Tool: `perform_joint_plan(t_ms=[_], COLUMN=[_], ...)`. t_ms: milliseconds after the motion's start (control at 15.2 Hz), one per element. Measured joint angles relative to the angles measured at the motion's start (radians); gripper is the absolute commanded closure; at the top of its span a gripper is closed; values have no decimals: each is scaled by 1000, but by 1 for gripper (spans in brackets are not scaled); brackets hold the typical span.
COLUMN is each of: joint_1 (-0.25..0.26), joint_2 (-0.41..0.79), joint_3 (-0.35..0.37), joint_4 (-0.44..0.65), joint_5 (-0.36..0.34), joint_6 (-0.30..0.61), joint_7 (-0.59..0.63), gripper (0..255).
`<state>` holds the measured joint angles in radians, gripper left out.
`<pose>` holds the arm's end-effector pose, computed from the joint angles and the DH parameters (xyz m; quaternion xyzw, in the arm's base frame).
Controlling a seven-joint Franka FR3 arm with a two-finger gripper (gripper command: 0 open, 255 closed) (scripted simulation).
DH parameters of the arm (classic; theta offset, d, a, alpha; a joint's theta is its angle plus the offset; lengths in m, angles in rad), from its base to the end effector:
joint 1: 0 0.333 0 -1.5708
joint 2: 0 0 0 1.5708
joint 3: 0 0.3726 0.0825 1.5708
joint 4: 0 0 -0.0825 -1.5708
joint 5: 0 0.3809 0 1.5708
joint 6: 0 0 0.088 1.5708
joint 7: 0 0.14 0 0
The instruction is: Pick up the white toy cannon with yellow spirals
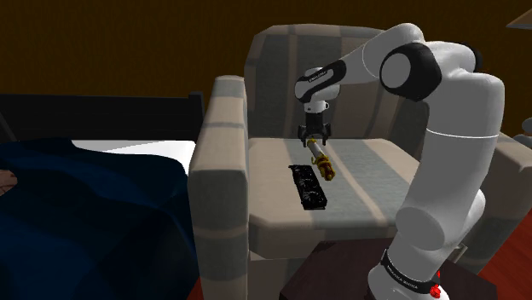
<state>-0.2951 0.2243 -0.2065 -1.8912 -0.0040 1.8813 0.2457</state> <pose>0.5152 -0.2763 0.3972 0.9249 -0.3618 -0.1167 0.0100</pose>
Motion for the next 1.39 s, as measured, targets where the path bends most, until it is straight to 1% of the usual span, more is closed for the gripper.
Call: perform_joint_plan(t_ms=[132,396,858,924,1386], joint_1=[-27,-65,-76,-77,-78], joint_2=[70,178,239,241,242], joint_3=[-18,-39,-37,-37,-37], joint_4=[61,143,138,134,132], joint_5=[17,48,63,64,65], joint_6=[-8,-10,52,58,63], joint_7=[3,25,22,20,18], gripper=[0,0,0,255,255])
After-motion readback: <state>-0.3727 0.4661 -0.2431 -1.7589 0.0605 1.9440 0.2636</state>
